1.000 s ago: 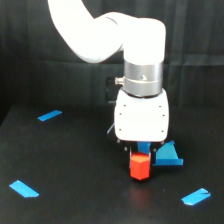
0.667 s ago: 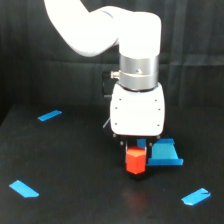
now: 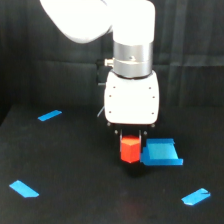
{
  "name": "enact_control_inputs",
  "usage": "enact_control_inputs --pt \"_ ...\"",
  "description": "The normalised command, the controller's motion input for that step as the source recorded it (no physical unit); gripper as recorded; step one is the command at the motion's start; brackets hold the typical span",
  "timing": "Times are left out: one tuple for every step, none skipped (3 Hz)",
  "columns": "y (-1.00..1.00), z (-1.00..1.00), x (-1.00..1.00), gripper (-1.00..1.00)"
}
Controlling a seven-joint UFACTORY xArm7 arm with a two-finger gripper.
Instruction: Pick up the red object from the table
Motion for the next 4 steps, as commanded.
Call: enact_control_inputs --pt "0.02 1.0 0.01 -1.0" --pt "0.08 0.97 0.09 -1.0" --pt "0.0 1.0 -0.21 -0.93" --pt "0.09 0.66 -0.28 -0.98"
